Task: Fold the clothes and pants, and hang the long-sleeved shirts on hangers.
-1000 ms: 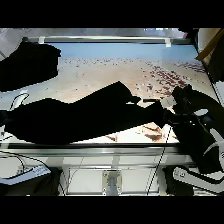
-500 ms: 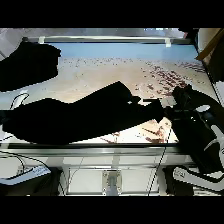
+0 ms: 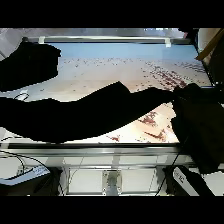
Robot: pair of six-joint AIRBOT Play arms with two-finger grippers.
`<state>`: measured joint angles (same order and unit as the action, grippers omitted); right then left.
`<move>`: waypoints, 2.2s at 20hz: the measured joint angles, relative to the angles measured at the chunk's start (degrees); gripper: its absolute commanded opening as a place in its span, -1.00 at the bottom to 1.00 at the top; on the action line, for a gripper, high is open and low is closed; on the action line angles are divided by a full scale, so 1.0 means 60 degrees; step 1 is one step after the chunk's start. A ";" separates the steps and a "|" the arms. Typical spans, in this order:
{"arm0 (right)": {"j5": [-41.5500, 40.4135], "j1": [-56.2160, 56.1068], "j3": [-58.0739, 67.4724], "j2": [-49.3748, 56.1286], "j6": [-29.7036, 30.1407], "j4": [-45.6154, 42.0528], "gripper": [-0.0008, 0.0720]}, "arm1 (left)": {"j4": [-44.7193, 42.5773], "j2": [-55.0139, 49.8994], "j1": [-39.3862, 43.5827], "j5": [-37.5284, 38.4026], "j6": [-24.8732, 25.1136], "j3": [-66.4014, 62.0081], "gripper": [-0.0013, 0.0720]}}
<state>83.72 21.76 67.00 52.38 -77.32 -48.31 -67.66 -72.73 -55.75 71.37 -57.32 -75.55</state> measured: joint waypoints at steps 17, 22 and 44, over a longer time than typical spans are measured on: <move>-0.1308 0.0000 -0.0816 0.3421 -0.2186 -0.1942 -0.96 | -0.1596 -0.1647 0.0801 -0.0189 -0.1712 -0.0244 -0.94; -0.4284 -0.0474 -0.0933 0.5657 -0.2014 -0.0962 -0.95 | -0.2313 -0.2073 0.1115 -0.0463 -0.2200 -0.0244 -0.94; -0.1264 0.0554 -0.1341 0.1300 -0.0576 -0.3472 0.10 | -0.1231 0.0750 -0.3249 -0.0623 -0.2459 0.3406 0.93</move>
<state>76.14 25.08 58.96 60.18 -80.77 -69.14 -75.05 -68.23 -75.24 67.64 -72.07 -55.11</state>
